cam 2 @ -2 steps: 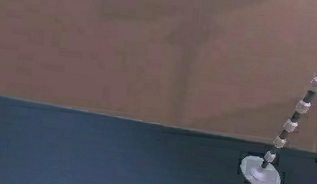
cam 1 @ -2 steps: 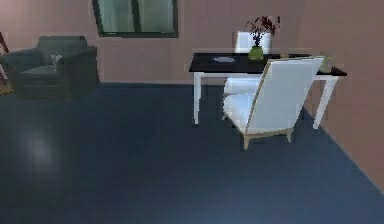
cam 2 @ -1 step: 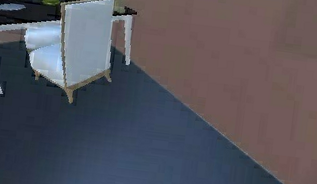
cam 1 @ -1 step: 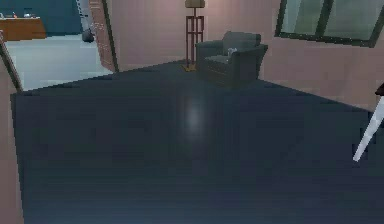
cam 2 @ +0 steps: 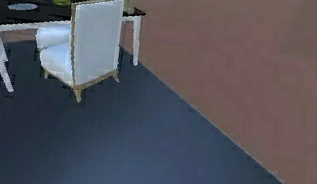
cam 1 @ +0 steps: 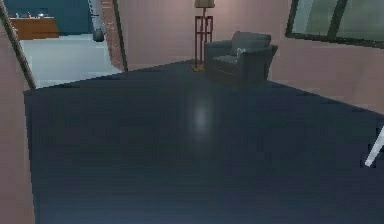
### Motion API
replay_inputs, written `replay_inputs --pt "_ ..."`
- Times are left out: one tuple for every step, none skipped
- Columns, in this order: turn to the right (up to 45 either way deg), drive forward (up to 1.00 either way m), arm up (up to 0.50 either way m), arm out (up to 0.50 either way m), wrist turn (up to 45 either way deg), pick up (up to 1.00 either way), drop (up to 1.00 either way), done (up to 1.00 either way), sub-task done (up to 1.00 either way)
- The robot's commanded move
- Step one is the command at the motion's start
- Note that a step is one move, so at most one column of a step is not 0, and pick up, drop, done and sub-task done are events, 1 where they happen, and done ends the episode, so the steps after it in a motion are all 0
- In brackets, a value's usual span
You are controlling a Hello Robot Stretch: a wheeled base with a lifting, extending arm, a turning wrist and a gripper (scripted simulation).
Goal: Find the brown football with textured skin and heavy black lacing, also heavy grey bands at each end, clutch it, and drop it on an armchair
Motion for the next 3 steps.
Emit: replay_inputs --pt "0.0 0.3 0.0 0.0 0.0 0.0 0.0 0.0 0.0" --pt "-15.0 0.0 0.0 0.0 0.0 0.0 0.0 0.0 0.0" --pt "0.0 0.05 0.0 0.0 0.0 0.0 0.0 0.0 0.0"
